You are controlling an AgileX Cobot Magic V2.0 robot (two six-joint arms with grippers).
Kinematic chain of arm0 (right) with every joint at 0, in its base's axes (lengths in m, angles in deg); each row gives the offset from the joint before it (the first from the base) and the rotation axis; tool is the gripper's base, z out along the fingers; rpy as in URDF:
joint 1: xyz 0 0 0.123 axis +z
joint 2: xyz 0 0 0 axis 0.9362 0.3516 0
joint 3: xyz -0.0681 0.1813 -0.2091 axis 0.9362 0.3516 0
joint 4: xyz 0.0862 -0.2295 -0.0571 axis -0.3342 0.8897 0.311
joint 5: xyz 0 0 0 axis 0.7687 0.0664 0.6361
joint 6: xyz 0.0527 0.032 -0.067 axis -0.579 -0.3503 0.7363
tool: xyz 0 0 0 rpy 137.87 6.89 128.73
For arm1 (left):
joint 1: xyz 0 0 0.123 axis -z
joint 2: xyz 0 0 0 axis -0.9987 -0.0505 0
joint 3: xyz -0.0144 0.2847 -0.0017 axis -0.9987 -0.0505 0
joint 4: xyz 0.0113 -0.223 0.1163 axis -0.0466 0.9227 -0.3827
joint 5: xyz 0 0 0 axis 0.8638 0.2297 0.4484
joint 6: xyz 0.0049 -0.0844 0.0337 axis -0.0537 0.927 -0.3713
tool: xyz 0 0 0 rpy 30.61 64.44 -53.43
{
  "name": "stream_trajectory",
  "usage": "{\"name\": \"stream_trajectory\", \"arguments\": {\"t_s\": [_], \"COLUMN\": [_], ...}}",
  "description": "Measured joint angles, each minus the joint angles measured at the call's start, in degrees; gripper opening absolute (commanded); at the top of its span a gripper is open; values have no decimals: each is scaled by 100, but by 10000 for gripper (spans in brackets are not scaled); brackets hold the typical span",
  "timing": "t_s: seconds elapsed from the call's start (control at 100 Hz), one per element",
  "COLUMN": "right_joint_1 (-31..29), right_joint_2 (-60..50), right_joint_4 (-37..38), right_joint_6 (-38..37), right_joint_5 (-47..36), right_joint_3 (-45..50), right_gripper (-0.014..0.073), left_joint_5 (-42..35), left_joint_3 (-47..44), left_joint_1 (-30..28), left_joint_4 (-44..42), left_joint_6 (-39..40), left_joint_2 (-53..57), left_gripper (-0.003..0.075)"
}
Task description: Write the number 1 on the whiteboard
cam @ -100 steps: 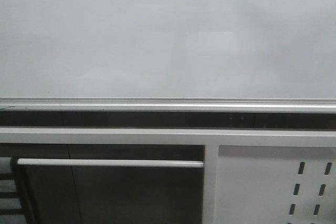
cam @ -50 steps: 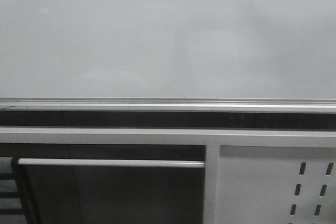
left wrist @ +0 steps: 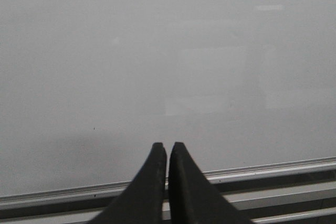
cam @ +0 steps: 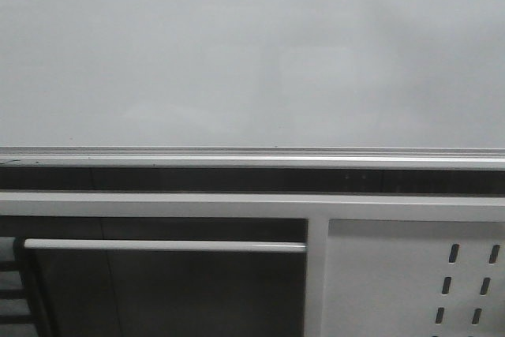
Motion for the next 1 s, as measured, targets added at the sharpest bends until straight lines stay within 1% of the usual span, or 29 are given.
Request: {"name": "stream_trajectory", "arguments": {"t_s": [0.25, 0.66, 0.73, 0.76, 0.83, 0.9, 0.93, 0.95, 1.0], "right_joint_1": [0, 0, 0, 0, 0, 0, 0, 0, 0], "right_joint_2": [0, 0, 0, 0, 0, 0, 0, 0, 0], "right_joint_4": [-9, -9, 188, 375, 1110, 2098, 2644, 2981, 3770], "right_joint_6": [0, 0, -121, -299, -1111, -2227, -2847, -3103, -4127], "right_joint_5": [-139, -104, -53, -43, -19, -19, -31, -31, -39], "right_joint_3": [0, 21, 21, 21, 21, 21, 21, 21, 21], "right_gripper": [-60, -61, -61, -61, -61, -61, -61, -61, -61], "left_joint_5": [-31, -31, -36, -36, -36, -36, -36, -36, -36], "left_joint_3": [0, 0, 0, 0, 0, 0, 0, 0, 0], "left_joint_1": [0, -3, -3, -3, -3, -3, -3, -3, -3], "left_joint_4": [13, 13, 13, 13, 13, 13, 13, 13, 13], "left_joint_6": [0, 0, -3, -3, -3, -3, -3, -3, -3], "left_joint_2": [0, 0, 0, 0, 0, 0, 0, 0, 0], "left_gripper": [-18, -18, -18, -18, -18, -18, -18, -18, -18]}}
